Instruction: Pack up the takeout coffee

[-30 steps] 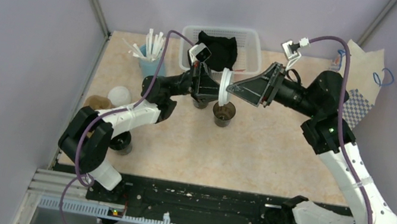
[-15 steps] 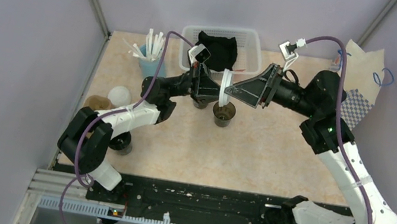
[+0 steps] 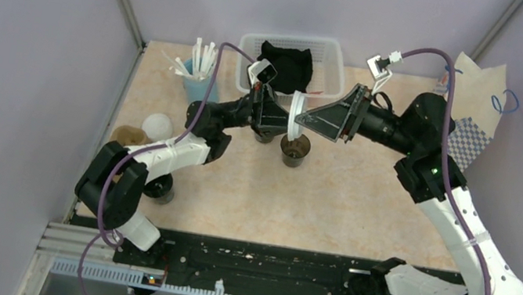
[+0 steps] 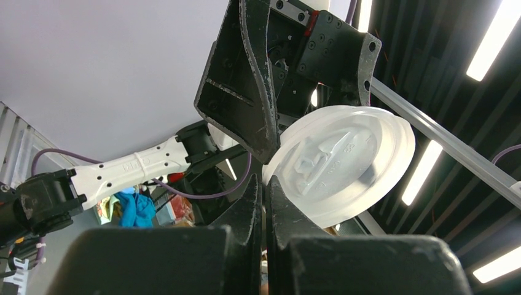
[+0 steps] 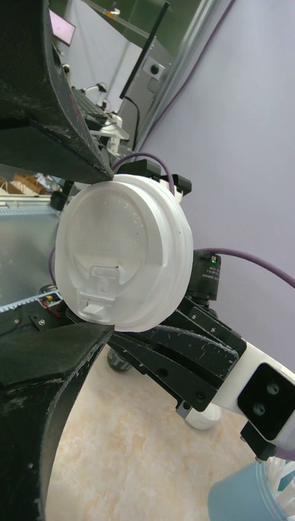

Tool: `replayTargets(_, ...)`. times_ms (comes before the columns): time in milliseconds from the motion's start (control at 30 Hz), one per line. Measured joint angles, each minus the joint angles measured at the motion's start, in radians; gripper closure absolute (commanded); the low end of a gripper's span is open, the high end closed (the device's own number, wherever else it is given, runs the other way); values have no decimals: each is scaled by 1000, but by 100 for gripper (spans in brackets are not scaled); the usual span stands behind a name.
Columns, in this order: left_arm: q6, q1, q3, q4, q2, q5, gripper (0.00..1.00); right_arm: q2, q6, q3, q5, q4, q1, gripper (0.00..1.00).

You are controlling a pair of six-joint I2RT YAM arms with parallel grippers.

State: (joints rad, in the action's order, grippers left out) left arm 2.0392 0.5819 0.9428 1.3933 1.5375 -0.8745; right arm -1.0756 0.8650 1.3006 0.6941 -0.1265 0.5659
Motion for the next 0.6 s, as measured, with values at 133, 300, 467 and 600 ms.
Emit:
replayTargets(133, -7, -3, -11, -5, -13, 1, 81, 0, 0, 0, -3, -2, 4, 24)
replayTargets(300, -34, -20, -56, -18, -43, 5, 46, 0, -2, 0, -37, -22, 10, 25)
replayTargets(467, -154, -66, -123, -196, -137, -22, 17, 0, -29, 10, -117, -115, 1, 25)
replayTargets(600, -413, -161, -157, -666, -318, -24, 4, -25, -132, 83, -229, -323, -34, 25)
